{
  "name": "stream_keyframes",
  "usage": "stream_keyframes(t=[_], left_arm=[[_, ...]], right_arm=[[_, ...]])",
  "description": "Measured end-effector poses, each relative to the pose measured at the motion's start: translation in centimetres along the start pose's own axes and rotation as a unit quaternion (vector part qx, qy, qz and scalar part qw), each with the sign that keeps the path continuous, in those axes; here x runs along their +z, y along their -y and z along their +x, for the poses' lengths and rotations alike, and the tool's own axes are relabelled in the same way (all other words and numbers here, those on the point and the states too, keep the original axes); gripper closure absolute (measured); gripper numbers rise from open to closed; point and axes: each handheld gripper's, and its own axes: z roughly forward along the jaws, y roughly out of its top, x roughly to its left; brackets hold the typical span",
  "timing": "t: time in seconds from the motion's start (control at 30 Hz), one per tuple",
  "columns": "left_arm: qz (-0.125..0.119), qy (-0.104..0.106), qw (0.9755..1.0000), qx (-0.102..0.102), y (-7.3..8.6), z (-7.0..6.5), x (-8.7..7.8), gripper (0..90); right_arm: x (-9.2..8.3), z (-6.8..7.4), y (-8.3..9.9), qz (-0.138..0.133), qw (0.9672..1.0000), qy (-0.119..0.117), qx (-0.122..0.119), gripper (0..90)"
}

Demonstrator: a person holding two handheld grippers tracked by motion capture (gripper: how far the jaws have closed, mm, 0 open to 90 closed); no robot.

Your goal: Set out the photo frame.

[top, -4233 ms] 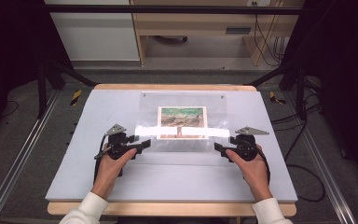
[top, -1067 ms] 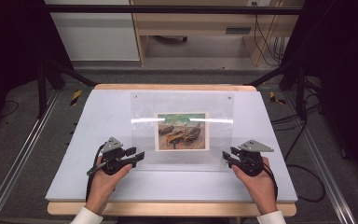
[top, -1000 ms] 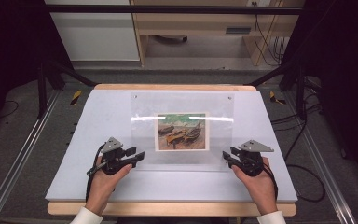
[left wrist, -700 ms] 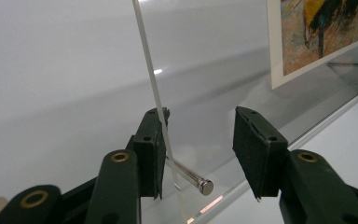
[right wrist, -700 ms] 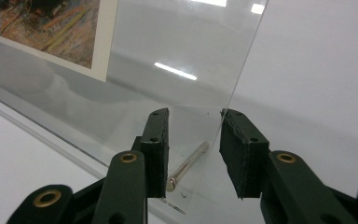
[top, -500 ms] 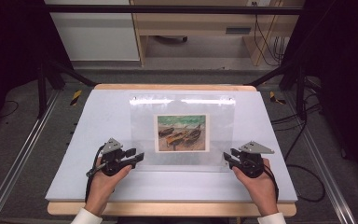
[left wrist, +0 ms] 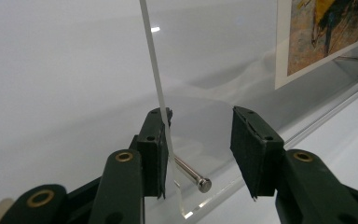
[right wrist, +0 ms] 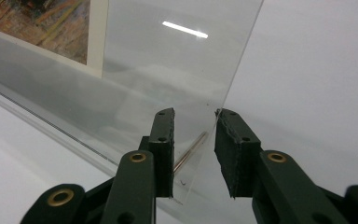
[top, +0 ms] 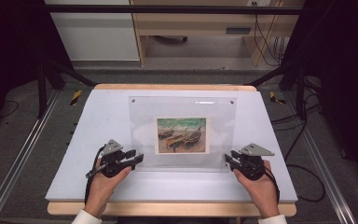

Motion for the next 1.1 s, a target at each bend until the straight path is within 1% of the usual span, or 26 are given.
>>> stream_keyframes(t=[0.07,0.2,0.27,0.43,0.47,0.6,0.73,0.77,0.87,0.9,1.1], left_arm=[[0.0,0.0,1.0,0.001,0.05,-0.02,-0.02,56.3],[-0.001,-0.001,1.0,-0.001,0.15,-0.11,-0.06,56.4],[-0.001,-0.002,1.0,-0.002,0.18,-0.14,-0.08,56.4],[-0.001,-0.005,1.0,-0.001,0.28,-0.26,-0.13,56.3],[0.0,-0.005,1.0,-0.001,0.3,-0.27,-0.14,56.3],[0.001,-0.003,1.0,-0.002,0.4,-0.35,-0.18,56.4],[0.002,-0.004,1.0,0.001,0.49,-0.39,-0.21,56.4],[0.003,-0.004,1.0,0.001,0.52,-0.41,-0.22,56.4],[0.005,-0.003,1.0,0.001,0.58,-0.44,-0.25,56.4],[0.006,-0.002,1.0,0.003,0.59,-0.43,-0.27,56.5],[0.007,-0.003,1.0,0.005,0.68,-0.48,-0.3,56.6]], right_arm=[[-0.03,0.0,0.06,0.0,1.0,0.0,-0.002,69.0],[-0.13,0.09,0.16,0.002,1.0,-0.001,0.001,69.6],[-0.15,0.04,0.22,0.0,1.0,-0.001,-0.005,69.8],[-0.22,0.09,0.32,0.001,1.0,-0.001,-0.005,70.3],[-0.26,0.14,0.34,0.002,1.0,-0.002,-0.002,70.3],[-0.34,0.18,0.47,0.005,1.0,0.0,-0.008,70.7],[-0.42,0.3,0.6,0.005,1.0,0.0,-0.005,71.0],[-0.41,0.27,0.62,0.004,0.9999,0.0,-0.009,71.0],[-0.51,0.35,0.7,0.007,0.9999,-0.001,-0.009,71.2],[-0.5,0.33,0.74,0.006,0.9999,0.0,-0.013,71.2],[-0.59,0.46,0.89,0.008,0.9999,0.0,-0.009,71.5]])
